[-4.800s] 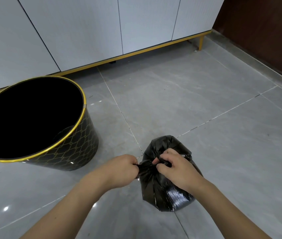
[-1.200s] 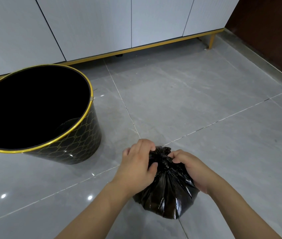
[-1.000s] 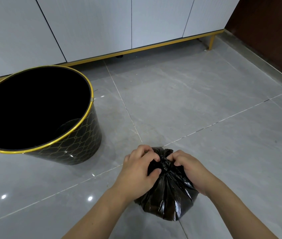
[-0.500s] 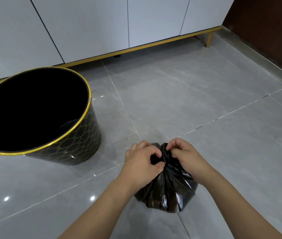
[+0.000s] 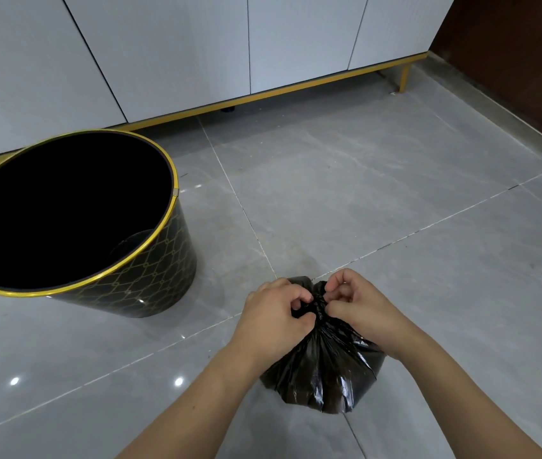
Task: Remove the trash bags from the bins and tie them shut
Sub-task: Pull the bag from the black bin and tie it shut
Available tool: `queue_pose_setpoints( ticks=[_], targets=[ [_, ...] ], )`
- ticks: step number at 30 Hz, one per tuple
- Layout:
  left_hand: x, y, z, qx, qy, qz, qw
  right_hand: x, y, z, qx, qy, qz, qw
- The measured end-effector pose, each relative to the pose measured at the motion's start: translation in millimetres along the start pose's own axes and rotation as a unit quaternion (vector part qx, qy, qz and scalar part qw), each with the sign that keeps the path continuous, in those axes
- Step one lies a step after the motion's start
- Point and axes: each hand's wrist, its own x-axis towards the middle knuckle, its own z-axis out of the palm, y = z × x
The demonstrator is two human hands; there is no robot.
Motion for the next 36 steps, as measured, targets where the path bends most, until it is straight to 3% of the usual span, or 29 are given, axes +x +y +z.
queue_pose_setpoints(
  ticks=[9, 13, 17, 21, 29, 36],
  targets=[
    [1, 0, 7, 0.000, 0.023, 0.037, 0.999, -1, 0, -3, 0.019, -0.002, -0.012, 1.000],
    [3, 6, -1, -0.124, -0.035, -0.068, 0.989, -1, -1, -2, -0.006, 0.004, -0.028, 1.000],
    [10, 15, -16, -0.285, -0.061, -0.199, 0.936, 1, 3, 0, -0.013, -0.007, -0.048, 0.999],
    [12, 21, -29, -0.343, -0.058, -0.245, 0.905, 3, 5, 2, -0.014, -0.009, -0.070, 0.997],
    [13, 19, -29, -0.292, -0.003, -0.247, 0.924, 3, 5, 4, -0.029, 0.026, -0.093, 0.995],
    [6, 17, -26, -0.142, -0.091, -0.198, 0.966, 2, 3, 5, -0.010, 0.044, -0.076, 0.996]
  ],
)
